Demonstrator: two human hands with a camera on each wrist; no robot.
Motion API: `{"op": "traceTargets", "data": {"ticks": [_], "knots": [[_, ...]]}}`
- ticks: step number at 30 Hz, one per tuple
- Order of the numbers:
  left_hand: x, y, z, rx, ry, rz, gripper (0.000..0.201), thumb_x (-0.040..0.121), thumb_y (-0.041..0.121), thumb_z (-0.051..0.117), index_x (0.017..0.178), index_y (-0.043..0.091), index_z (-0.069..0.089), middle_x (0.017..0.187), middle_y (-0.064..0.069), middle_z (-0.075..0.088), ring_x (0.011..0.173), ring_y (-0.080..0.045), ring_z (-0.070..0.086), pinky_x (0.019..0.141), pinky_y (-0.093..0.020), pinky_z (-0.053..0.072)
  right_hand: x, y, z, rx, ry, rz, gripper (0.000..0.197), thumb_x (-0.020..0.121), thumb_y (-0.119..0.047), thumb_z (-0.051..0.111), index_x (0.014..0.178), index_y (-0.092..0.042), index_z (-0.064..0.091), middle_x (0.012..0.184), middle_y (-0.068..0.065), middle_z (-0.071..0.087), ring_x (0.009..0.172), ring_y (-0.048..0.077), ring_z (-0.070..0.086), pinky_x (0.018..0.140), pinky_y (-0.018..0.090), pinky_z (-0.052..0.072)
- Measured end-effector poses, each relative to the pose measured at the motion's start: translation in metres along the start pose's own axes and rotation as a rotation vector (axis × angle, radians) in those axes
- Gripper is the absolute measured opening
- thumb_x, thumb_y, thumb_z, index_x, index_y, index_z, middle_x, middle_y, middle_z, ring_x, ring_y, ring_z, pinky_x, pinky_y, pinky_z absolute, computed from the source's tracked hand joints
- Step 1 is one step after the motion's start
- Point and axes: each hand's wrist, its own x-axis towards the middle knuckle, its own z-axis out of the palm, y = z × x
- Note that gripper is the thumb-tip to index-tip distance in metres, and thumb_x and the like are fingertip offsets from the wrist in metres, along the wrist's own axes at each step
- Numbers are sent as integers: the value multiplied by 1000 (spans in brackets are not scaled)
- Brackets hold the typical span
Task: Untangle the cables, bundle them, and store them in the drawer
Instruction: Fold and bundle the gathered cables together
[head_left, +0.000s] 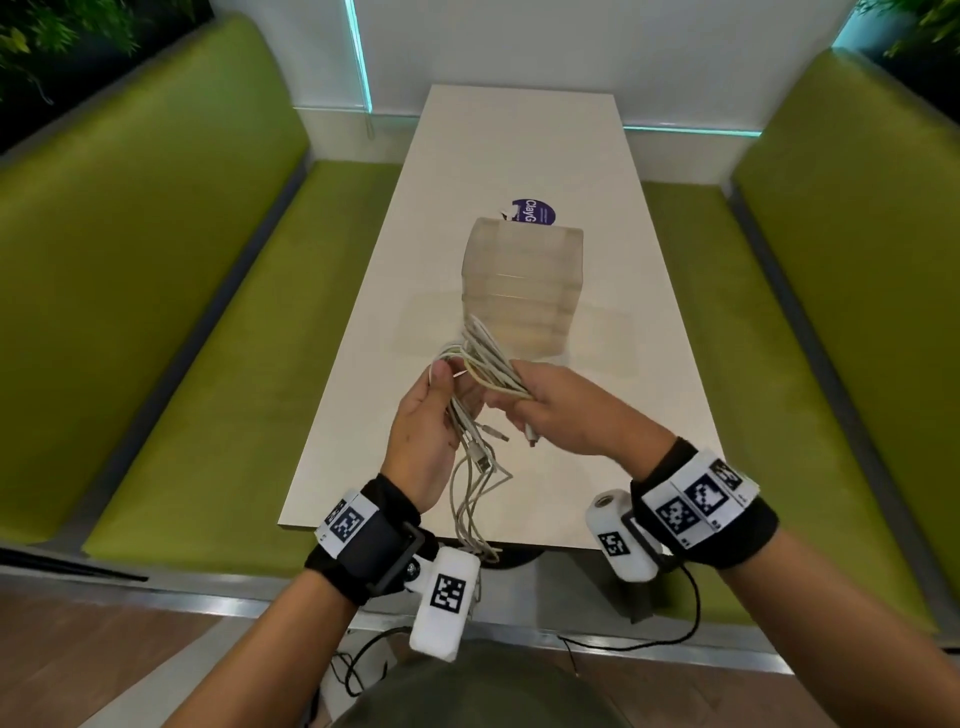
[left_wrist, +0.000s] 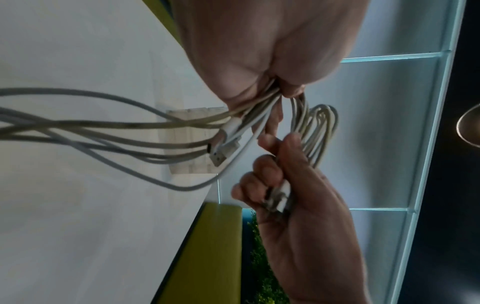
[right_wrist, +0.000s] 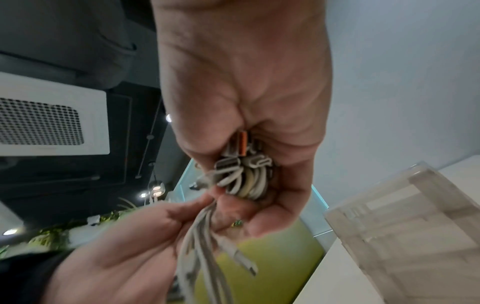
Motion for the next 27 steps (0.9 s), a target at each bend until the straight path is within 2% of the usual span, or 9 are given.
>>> {"op": "traceTargets", "data": {"ticks": [3, 5, 10, 15, 17, 19, 22, 24, 27], "knots": [[-2, 2, 5, -36, 41, -33, 41, 103, 29, 29, 124, 5, 56, 122, -14, 65, 112, -18, 63, 84, -23, 52, 2, -5, 12, -32, -30, 21, 17, 97, -40, 45, 100, -24, 47, 83, -1, 60, 68, 13, 56, 70, 34, 50], [-3, 1, 8, -36, 61, -63, 43, 103, 31, 29, 128, 7, 54, 123, -11, 66, 109, -15, 65, 79, -22, 54, 3, -6, 17, -26, -57, 21, 21, 92, -47, 51, 97, -28, 43, 85, -1, 61, 69, 11, 55, 70, 31, 48], [-6, 1, 10, 10, 67, -81, 42, 101, 38, 30, 125, 15, 56, 118, -5, 69, 115, -20, 62, 95, -35, 49, 7, -2, 25, -38, -57, 52, 17, 88, -39, 63, 87, -23, 55, 86, 3, 64, 79, 20, 58, 67, 25, 43], [-6, 7, 6, 106, -31, -87, 51, 100, 42, 29, 124, 7, 58, 115, -7, 70, 112, -17, 63, 96, -29, 49, 6, 0, 23, 92, -78, 6, 14, 93, -32, 58, 85, -21, 62, 95, -9, 47, 71, -6, 49, 62, 6, 38], [-6, 12, 1, 154, -100, -84, 70, 87, 62, 36, 124, 8, 58, 117, -9, 69, 111, -21, 64, 88, -29, 53, 5, 1, 24, 137, -116, 46, 22, 93, -35, 57, 82, -17, 64, 83, -3, 61, 64, -1, 54, 62, 15, 42], [-3, 16, -5, 203, -163, -15, 84, 67, 72, 60, 125, 11, 54, 115, -11, 69, 112, -25, 63, 83, -32, 54, 4, 2, 27, 200, -176, 68, 28, 93, -35, 57, 86, -12, 71, 81, 0, 71, 70, 12, 63, 71, 26, 48], [-1, 16, -10, 210, -203, 26, 84, 57, 40, 88, 130, 21, 50, 108, -13, 71, 111, -28, 64, 84, -35, 54, 3, 0, 33, 265, -235, 46, 24, 95, -30, 55, 83, -14, 68, 73, -4, 69, 68, 9, 62, 71, 25, 47], [-1, 16, -8, 221, -179, 57, 61, 72, 15, 79, 128, 23, 55, 96, -14, 72, 100, -29, 68, 83, -38, 55, 3, -4, 34, 272, -254, 33, 14, 95, -29, 54, 83, -26, 59, 71, -7, 63, 67, 6, 59, 68, 21, 45], [0, 19, -2, 242, -124, 62, 31, 81, 6, 69, 109, 20, 67, 73, -13, 65, 75, -25, 70, 71, -35, 58, 3, -7, 34, 270, -309, 16, 7, 96, -29, 53, 91, -32, 51, 84, -12, 55, 77, 2, 54, 70, 13, 43]]}}
